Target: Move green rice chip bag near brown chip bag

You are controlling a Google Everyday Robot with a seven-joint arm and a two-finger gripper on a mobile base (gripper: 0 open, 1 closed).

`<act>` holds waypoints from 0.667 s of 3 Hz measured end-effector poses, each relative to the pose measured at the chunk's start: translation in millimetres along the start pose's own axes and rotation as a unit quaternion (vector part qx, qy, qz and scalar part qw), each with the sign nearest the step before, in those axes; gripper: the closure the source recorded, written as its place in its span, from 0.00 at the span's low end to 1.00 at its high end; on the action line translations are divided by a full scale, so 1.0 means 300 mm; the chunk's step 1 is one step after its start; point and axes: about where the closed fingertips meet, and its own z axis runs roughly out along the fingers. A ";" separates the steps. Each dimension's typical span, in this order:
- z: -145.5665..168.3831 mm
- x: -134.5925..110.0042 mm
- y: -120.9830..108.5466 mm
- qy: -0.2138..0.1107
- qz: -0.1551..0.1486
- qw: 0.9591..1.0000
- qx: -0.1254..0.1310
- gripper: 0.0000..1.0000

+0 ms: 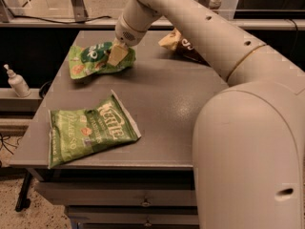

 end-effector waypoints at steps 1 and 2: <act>-0.129 0.037 0.011 -0.001 0.017 0.999 0.028 1.00; -0.308 0.133 0.046 0.009 0.053 0.996 0.065 1.00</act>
Offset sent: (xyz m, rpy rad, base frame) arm -0.0700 -0.1557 0.0839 -0.0026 -0.0729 -0.3028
